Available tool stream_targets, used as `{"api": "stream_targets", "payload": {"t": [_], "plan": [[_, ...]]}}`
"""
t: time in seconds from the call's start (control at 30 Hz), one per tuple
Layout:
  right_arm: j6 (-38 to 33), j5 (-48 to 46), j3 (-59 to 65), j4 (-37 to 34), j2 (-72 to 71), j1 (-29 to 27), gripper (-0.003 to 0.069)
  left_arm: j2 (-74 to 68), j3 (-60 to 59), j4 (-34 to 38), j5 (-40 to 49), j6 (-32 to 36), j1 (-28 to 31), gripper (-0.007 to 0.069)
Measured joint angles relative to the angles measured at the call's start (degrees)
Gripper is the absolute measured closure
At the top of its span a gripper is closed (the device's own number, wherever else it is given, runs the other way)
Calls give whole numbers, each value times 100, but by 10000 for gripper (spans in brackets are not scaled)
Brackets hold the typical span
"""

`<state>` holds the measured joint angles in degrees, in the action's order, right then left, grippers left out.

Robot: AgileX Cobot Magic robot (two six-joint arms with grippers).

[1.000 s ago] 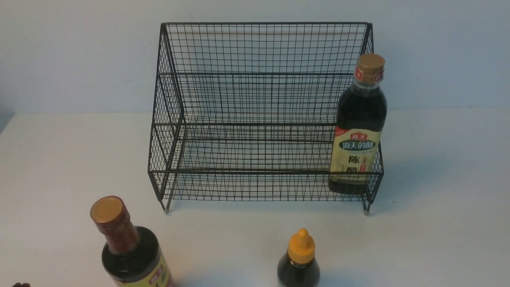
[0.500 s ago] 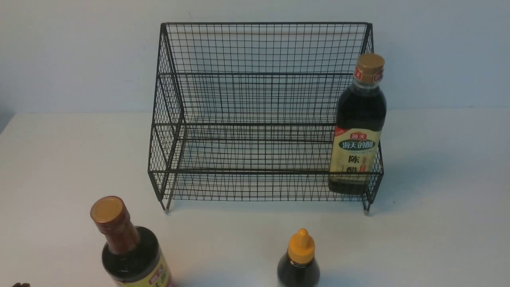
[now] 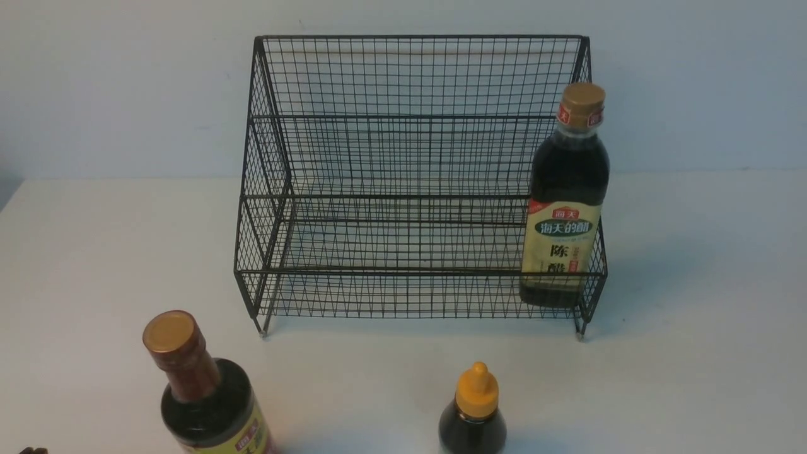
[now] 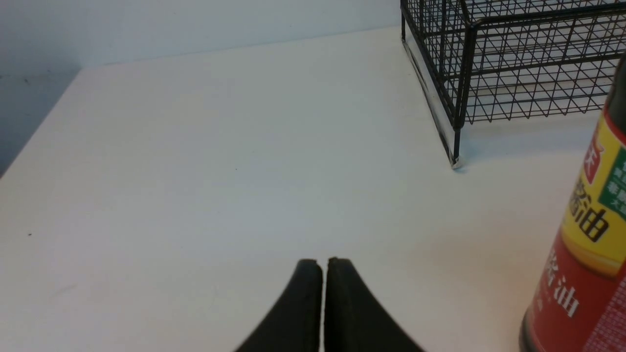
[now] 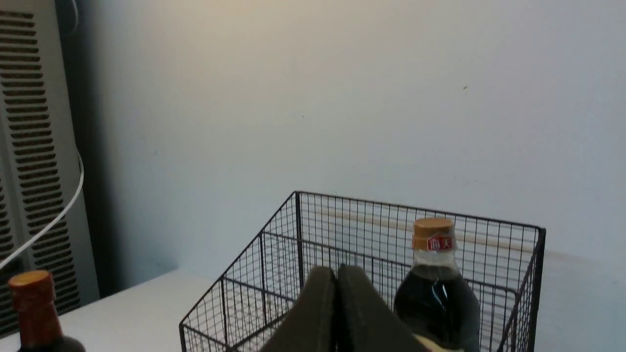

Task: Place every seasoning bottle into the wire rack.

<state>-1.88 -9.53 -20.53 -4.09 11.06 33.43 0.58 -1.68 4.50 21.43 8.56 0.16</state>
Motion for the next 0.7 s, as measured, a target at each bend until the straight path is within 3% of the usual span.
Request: {"api": "stream_targets", "payload": {"t": [0.23,0.33,0.7], "plan": [[-74,-1043,89,110,-167,-258,673,0,0,0,0,0,0,629],[-72,-1114,529,229,-403,-1087,673,0,0,0,0,0,0,629],[-68,-1243,1774,331,-1163,-2834,673,0,0,0,0,0,0,629]]}}
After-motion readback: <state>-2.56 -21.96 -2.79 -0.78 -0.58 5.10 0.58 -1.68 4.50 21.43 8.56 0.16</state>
